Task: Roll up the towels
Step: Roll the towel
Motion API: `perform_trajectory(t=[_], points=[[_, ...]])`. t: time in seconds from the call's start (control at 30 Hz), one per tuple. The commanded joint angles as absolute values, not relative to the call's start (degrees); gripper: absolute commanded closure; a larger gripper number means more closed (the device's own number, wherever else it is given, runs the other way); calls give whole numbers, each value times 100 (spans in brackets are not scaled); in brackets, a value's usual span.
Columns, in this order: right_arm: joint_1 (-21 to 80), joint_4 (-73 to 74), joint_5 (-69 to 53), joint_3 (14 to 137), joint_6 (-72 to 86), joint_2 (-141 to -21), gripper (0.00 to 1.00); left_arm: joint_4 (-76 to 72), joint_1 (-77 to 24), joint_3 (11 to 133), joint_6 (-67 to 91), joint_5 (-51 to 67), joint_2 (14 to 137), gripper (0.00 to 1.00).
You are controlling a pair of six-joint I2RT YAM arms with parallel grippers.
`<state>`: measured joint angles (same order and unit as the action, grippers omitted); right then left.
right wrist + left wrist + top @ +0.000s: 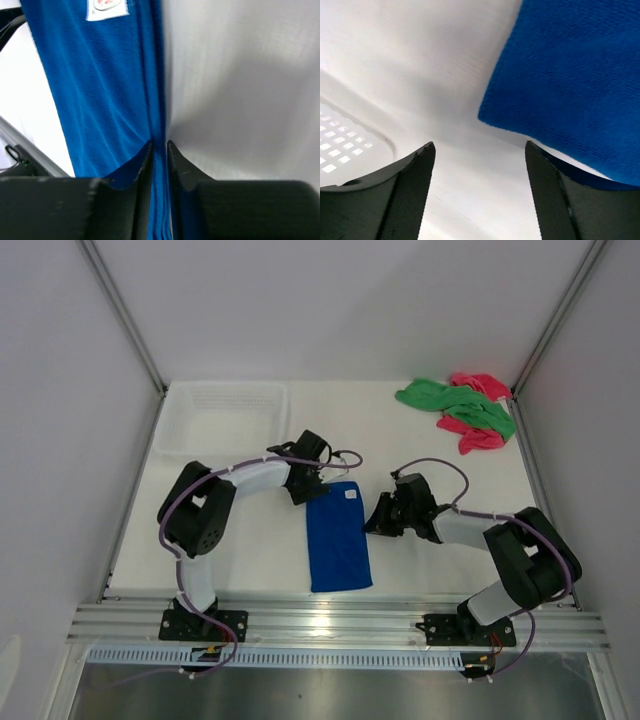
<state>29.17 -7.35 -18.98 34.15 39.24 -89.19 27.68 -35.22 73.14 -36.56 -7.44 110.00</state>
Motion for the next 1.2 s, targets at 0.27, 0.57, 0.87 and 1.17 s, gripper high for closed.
perform_trajectory(t=[0.27, 0.57, 0.87, 1.17], points=[[2918, 1475, -1089, 4481, 1752, -7103, 62, 3278, -3454, 7041, -4007, -267, 9398, 19], [2874, 1486, -845, 5290, -501, -5582, 13, 4716, -3727, 6449, -3860, 1345, 5944, 1], [3126, 2403, -1626, 5712, -1368, -5781, 15, 4894, -3612, 7234, -2267, 2273, 4518, 1], [5325, 3242, 394, 4809, -2549, -5959, 12, 5563, -3489, 4715, -4471, 784, 2525, 11]])
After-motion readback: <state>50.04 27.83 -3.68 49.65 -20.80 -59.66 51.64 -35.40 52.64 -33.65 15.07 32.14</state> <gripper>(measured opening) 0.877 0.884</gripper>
